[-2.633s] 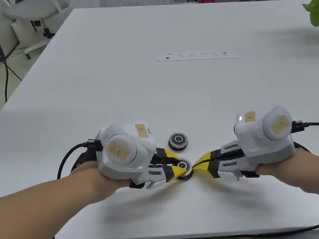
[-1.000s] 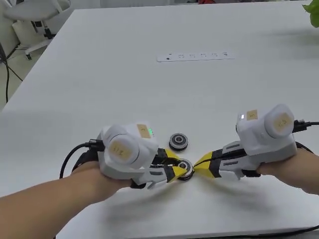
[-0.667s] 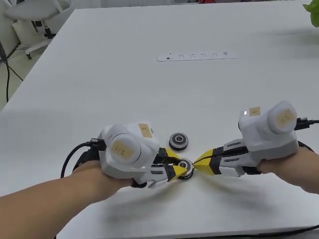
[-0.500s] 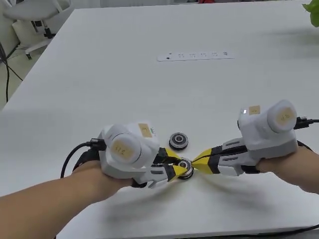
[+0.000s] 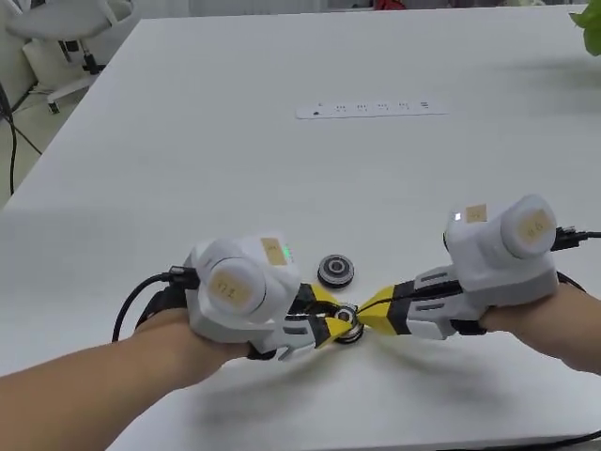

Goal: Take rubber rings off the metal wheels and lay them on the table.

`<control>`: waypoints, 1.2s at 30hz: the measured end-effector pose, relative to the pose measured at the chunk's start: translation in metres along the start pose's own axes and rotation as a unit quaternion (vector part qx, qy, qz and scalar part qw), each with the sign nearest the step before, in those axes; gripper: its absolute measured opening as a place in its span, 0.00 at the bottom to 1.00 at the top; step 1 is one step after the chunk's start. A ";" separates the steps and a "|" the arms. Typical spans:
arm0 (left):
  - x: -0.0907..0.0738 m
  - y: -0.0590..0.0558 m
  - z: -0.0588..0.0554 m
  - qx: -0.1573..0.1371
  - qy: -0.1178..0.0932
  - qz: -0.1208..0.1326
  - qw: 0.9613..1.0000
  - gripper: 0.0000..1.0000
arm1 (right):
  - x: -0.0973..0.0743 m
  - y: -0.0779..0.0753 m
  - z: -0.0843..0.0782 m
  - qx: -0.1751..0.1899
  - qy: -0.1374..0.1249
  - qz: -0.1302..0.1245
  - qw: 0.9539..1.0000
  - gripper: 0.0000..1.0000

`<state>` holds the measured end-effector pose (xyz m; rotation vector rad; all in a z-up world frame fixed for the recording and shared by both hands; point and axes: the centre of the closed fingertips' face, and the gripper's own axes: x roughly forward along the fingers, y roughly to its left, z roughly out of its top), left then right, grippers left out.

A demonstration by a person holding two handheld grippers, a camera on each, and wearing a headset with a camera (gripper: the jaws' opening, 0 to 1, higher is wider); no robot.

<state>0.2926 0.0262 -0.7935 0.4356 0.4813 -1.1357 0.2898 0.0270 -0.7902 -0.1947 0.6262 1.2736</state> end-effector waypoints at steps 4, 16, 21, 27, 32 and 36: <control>0.001 0.000 0.001 0.001 0.001 0.001 1.000 0.12 | 0.003 0.011 0.016 -0.040 -0.011 0.018 0.999 0.00; 0.002 0.000 0.001 0.001 -0.001 -0.003 1.000 0.13 | -0.002 0.001 0.006 -0.018 -0.009 0.004 1.000 0.00; 0.002 0.000 0.000 -0.006 0.004 -0.008 1.000 0.13 | -0.003 0.002 0.007 -0.013 -0.010 0.002 1.000 0.00; -0.005 -0.001 0.002 -0.005 0.003 -0.012 1.000 0.14 | -0.004 0.005 0.011 -0.012 -0.014 0.002 1.000 0.00; -0.012 -0.003 0.006 -0.008 -0.001 -0.020 1.000 0.20 | -0.005 0.007 0.013 -0.009 -0.017 0.003 1.000 0.00; -0.020 -0.004 0.012 -0.012 -0.011 -0.019 1.000 0.25 | -0.006 0.004 0.015 -0.007 -0.022 0.001 1.000 0.00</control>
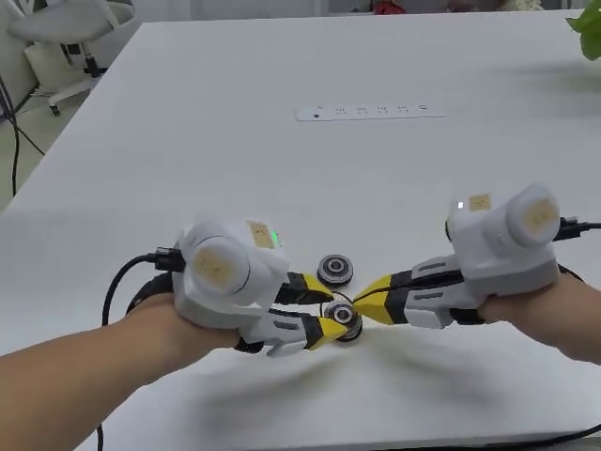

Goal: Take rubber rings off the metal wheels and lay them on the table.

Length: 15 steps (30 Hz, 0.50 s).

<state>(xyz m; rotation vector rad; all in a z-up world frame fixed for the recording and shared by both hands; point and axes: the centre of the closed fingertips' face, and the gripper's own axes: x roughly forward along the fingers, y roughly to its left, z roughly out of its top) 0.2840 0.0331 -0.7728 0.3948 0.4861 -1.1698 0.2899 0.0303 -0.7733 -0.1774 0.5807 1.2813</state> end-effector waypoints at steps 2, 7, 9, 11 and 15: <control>-0.006 0.000 0.003 -0.004 -0.007 0.000 1.000 0.26 | -0.001 -0.001 0.001 0.001 -0.001 -0.001 1.000 0.00; -0.020 0.003 0.004 -0.010 -0.015 0.010 1.000 0.29 | -0.001 -0.001 0.006 -0.002 -0.005 0.002 1.000 0.00; -0.026 0.005 0.004 -0.015 -0.019 0.013 1.000 0.29 | 0.000 0.001 0.008 -0.003 -0.005 0.005 1.000 0.00; -0.032 0.006 0.005 -0.022 -0.026 0.014 0.999 0.31 | 0.001 0.003 0.011 -0.004 -0.007 0.008 1.000 0.00; -0.042 0.008 0.003 -0.031 -0.034 0.022 0.999 0.33 | 0.004 0.005 0.018 -0.008 -0.009 0.013 1.000 0.00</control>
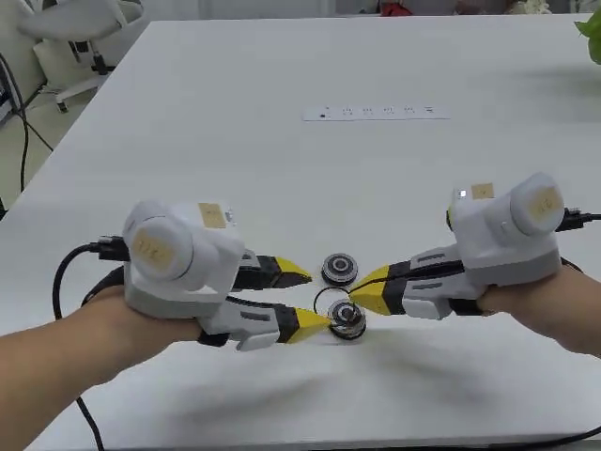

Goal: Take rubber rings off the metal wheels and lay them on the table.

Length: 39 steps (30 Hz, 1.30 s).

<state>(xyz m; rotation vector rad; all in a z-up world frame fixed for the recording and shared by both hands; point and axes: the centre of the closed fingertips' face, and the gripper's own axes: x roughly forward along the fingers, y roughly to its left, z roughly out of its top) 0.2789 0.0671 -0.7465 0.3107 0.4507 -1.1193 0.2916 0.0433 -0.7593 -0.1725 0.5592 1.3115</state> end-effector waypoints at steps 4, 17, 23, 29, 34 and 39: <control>-0.010 0.003 -0.003 -0.005 -0.003 0.008 1.000 0.36 | 0.005 0.002 0.004 -0.004 0.001 0.006 1.000 0.00; -0.031 0.005 -0.016 -0.011 0.001 0.028 1.000 0.47 | 0.027 0.013 0.011 -0.017 0.014 0.026 0.999 0.00; -0.037 0.004 -0.022 -0.015 0.003 0.034 0.999 0.53 | 0.036 0.015 0.008 -0.022 0.021 0.030 0.999 0.00; -0.042 0.004 -0.028 -0.019 0.005 0.040 0.999 0.57 | 0.047 0.020 0.006 -0.030 0.027 0.037 0.998 0.00; -0.046 0.006 -0.030 -0.019 0.005 0.047 0.999 0.59 | 0.055 0.022 0.005 -0.037 0.032 0.038 0.998 0.00; -0.049 0.005 -0.030 -0.019 0.007 0.049 0.999 0.60 | 0.060 0.022 0.002 -0.051 0.039 0.036 0.997 0.00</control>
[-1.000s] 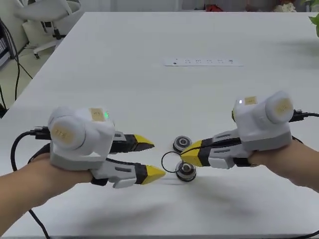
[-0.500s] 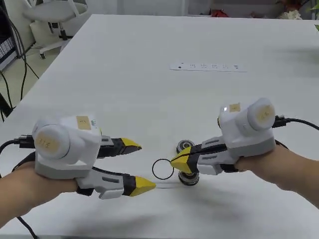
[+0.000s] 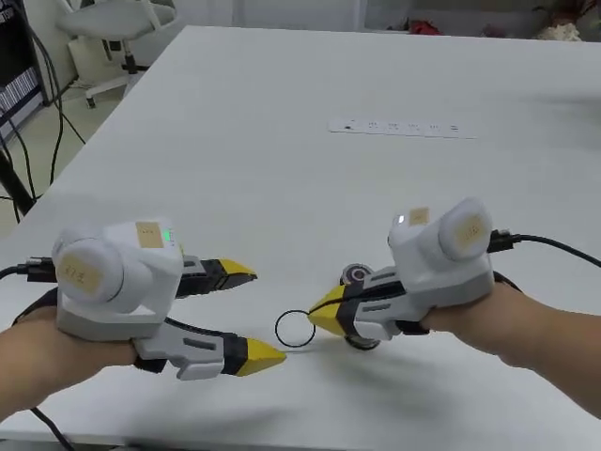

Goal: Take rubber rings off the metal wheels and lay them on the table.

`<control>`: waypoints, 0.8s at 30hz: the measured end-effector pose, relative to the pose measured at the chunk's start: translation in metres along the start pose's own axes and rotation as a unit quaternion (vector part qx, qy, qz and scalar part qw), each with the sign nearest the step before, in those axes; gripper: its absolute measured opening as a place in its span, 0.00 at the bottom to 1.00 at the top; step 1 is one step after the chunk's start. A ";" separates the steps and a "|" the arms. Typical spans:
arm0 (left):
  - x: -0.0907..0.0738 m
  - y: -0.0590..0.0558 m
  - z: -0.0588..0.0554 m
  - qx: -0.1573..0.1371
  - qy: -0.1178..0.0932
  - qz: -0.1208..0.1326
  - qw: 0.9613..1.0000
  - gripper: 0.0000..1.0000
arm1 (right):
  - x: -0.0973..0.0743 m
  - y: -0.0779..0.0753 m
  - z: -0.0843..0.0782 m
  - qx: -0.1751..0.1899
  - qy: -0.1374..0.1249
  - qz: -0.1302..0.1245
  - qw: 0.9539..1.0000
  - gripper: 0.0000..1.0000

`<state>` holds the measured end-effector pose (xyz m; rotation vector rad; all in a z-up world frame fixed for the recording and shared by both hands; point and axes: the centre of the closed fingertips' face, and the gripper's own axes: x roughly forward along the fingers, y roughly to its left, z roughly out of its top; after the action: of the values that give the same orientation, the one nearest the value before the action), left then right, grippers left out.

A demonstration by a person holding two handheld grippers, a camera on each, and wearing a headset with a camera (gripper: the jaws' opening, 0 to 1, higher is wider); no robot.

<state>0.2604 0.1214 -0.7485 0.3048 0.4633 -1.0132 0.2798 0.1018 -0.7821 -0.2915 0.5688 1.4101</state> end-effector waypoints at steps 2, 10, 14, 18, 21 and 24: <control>-0.001 -0.001 -0.001 0.000 0.001 -0.001 1.000 0.59 | 0.001 0.000 -0.001 -0.004 0.002 -0.001 1.000 0.00; 0.001 -0.001 -0.001 -0.001 0.006 -0.002 1.000 0.59 | 0.000 -0.001 -0.005 -0.009 0.008 -0.003 1.000 0.07; 0.003 -0.001 0.000 0.000 0.005 -0.004 1.000 0.60 | -0.004 -0.002 -0.007 -0.007 0.007 -0.005 1.000 0.11; 0.008 0.000 0.001 0.004 0.009 -0.008 1.000 0.60 | -0.008 -0.004 -0.006 -0.004 0.002 -0.009 1.000 0.15; 0.011 0.000 0.004 0.005 0.008 -0.011 1.000 0.60 | -0.012 -0.005 -0.006 -0.003 -0.002 -0.011 1.000 0.16; 0.014 0.001 0.006 0.007 0.006 -0.014 1.000 0.61 | -0.016 -0.007 -0.005 -0.004 -0.004 -0.015 1.000 0.16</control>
<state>0.2690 0.1090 -0.7503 0.3175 0.4726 -1.0431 0.2843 0.0843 -0.7785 -0.3000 0.5507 1.3848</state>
